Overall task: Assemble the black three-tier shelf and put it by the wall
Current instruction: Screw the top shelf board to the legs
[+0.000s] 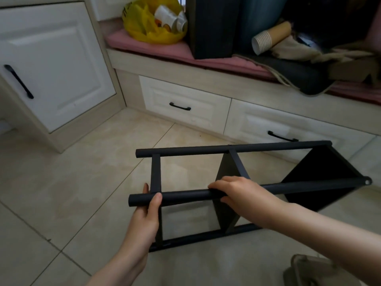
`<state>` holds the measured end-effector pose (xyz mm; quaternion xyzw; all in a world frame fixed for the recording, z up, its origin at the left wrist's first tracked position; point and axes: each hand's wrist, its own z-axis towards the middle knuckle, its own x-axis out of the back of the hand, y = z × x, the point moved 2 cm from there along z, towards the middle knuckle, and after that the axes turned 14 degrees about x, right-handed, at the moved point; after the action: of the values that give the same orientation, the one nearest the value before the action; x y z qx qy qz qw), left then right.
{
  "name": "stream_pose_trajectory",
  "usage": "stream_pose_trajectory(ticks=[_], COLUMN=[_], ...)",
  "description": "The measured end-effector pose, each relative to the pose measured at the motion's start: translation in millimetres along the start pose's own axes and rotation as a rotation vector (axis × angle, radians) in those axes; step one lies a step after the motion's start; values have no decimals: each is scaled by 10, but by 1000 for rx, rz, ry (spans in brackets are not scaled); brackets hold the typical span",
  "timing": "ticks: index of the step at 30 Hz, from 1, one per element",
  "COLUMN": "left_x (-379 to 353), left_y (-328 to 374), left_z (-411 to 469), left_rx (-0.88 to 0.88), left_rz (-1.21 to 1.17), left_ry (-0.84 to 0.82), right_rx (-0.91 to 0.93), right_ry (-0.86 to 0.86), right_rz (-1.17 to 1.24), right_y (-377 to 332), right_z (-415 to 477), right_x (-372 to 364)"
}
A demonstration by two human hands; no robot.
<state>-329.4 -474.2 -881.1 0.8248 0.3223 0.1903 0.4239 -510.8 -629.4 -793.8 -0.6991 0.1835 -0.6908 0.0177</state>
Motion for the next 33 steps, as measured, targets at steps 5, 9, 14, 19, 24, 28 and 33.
stream_pose_trajectory(ticks=[5, 9, 14, 19, 24, 28, 33], left_x=[22, 12, -97, -237, -400, -478, -433], left_y=[513, 966, 1572, 2143, 2702, 2992, 3097], left_z=[156, 218, 137, 93, -33, -238, -629], left_rx=[-128, -196, -314, -434, -540, -652, -761], left_rz=[-5, 2, 4, 67, 105, 116, 218], left_ry=[54, 85, 18, 25, -6, 21, 81], right_rx=[5, -39, -99, -176, -233, -244, -231], right_ry=[59, 123, 240, 338, 461, 573, 644], right_rz=[2, 42, 84, 183, 343, 435, 559], right_y=[-7, 4, 40, 84, 48, -54, -274], right_z=[191, 338, 440, 415, 363, 333, 211], right_x=[209, 435, 764, 1129, 1427, 1513, 1490])
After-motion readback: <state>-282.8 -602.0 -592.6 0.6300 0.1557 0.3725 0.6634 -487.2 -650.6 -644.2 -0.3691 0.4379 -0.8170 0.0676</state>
